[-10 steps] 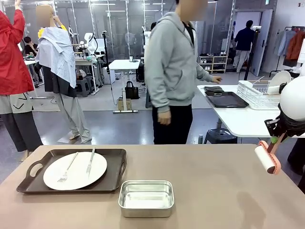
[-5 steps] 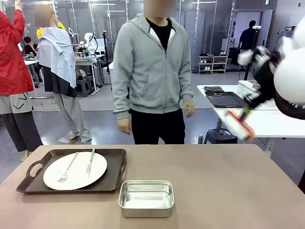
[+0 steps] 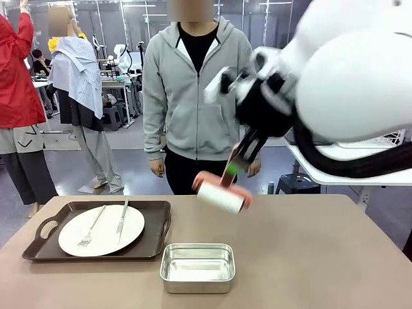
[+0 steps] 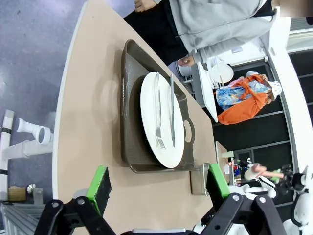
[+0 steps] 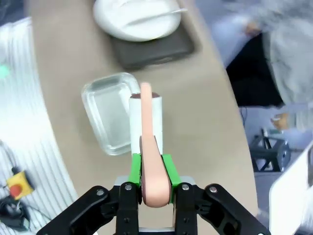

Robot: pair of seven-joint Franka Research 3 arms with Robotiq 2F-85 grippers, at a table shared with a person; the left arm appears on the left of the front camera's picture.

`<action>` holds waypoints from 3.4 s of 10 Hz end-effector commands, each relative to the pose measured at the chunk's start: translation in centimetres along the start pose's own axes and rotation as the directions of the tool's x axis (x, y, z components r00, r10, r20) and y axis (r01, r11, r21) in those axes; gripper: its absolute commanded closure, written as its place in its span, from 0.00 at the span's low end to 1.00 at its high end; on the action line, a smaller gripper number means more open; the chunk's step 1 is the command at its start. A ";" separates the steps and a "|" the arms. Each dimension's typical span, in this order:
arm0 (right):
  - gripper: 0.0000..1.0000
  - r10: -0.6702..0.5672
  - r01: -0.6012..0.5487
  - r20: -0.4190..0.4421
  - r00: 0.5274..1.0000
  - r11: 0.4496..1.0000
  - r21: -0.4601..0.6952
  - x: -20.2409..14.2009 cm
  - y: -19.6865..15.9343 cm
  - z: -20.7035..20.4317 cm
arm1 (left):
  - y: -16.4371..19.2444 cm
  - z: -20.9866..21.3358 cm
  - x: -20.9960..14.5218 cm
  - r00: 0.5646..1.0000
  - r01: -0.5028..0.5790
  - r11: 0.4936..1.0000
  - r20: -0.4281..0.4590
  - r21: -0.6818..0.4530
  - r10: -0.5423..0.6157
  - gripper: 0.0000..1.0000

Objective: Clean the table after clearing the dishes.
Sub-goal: Place the Lint Roller back on top of the Airtight Container.

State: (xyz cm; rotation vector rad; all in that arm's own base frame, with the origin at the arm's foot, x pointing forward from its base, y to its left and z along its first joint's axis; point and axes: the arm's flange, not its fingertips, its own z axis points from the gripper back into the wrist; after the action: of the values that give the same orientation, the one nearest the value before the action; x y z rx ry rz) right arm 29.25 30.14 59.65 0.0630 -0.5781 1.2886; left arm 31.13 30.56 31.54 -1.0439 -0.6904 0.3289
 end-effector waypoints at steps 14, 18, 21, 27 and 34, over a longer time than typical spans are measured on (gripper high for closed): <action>0.78 0.252 -0.207 -0.137 0.958 0.938 0.278 5.7 -1.4 -9.1 | 0.1 0.3 -0.2 1.000 0.001 1.000 -0.004 0.003 -0.001 0.00; 0.78 0.234 -0.162 -0.178 0.956 0.925 0.343 5.8 -3.7 -15.1 | 0.1 0.3 -0.2 1.000 0.001 1.000 -0.004 0.003 -0.001 0.00; 0.78 0.205 -0.118 -0.227 0.952 0.931 0.344 5.1 -4.7 -19.3 | 0.1 0.3 -0.2 1.000 0.001 1.000 -0.004 0.003 -0.001 0.00; 0.78 0.192 -0.120 -0.189 0.963 0.934 0.336 3.8 -6.9 -25.4 | 0.1 0.3 -0.2 1.000 0.001 1.000 -0.004 0.003 -0.001 0.00; 0.00 0.184 -0.121 -0.184 0.966 0.943 0.309 3.4 -7.7 -25.0 | 0.1 0.3 -0.2 1.000 0.001 1.000 -0.004 0.003 -0.001 0.00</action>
State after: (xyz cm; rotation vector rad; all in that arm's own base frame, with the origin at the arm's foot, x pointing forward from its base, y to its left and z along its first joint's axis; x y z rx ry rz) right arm 46.81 39.91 41.34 0.1410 -0.1814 1.4875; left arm 31.15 30.55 31.54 -1.0441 -0.6901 0.3284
